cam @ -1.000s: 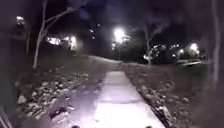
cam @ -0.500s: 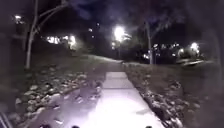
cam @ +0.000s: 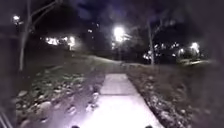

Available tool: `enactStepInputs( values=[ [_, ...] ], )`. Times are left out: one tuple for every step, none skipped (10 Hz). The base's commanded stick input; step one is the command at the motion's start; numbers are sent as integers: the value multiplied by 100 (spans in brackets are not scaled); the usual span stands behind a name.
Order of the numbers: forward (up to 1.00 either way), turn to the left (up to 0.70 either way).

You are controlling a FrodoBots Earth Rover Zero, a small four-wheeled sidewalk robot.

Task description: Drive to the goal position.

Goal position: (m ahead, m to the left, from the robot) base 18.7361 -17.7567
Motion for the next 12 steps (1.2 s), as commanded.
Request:
enactStepInputs(
  values=[
    [70,0],
    [70,0],
    [70,0],
    [70,0],
    [70,0],
    [70,0],
    [70,0],
    [70,0],
    [70,0],
    [70,0],
    [70,0],
    [70,0]
  ],
)
